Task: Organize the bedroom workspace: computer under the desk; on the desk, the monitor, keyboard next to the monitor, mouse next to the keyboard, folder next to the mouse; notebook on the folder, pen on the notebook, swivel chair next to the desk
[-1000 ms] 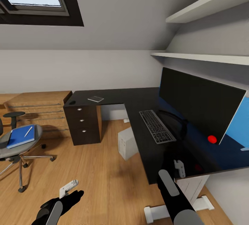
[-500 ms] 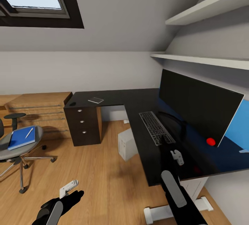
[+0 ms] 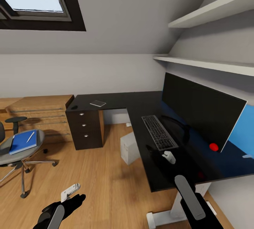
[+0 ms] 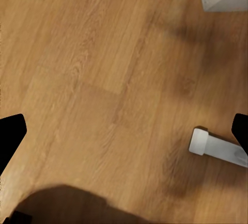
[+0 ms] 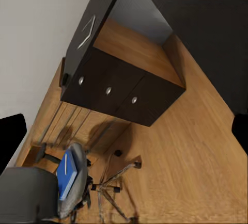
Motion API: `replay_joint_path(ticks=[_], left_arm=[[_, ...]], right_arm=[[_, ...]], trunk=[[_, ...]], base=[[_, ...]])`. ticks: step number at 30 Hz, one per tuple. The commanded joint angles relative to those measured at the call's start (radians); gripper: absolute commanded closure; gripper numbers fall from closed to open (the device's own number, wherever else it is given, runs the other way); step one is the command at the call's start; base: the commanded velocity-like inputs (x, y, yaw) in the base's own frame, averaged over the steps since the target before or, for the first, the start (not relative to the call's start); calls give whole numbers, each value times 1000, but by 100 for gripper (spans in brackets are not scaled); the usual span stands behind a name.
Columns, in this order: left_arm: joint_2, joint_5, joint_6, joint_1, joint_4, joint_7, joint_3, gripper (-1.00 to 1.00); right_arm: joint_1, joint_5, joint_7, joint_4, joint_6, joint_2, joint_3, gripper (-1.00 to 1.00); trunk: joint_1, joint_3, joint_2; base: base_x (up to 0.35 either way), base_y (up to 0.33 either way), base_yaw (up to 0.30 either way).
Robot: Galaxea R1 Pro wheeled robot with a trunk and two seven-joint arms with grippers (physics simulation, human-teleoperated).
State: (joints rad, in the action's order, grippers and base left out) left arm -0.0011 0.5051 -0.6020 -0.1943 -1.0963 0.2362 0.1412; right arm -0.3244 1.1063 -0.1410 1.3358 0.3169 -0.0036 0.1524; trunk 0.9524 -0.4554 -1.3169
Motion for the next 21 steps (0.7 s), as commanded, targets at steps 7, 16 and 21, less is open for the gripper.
replay_joint_path(ticks=[7,16,21], left_arm=[[0,10,-4,-1,5,9,-1,-100],[0,10,-3,-1,7,7,-2,-100],[0,10,-2,-1,7,6,-2,-100]], right_arm=[[-1,14,-2,47,148,-21,-62,-100],[1,15,96,50,173,-25,-161,-100],[2,12,148,26,174,-25,-167,-100]], trunk=[[-27,21,49],[-61,49,112],[-73,58,133]], base=[[0,0,0],[0,0,0],[0,0,0]])
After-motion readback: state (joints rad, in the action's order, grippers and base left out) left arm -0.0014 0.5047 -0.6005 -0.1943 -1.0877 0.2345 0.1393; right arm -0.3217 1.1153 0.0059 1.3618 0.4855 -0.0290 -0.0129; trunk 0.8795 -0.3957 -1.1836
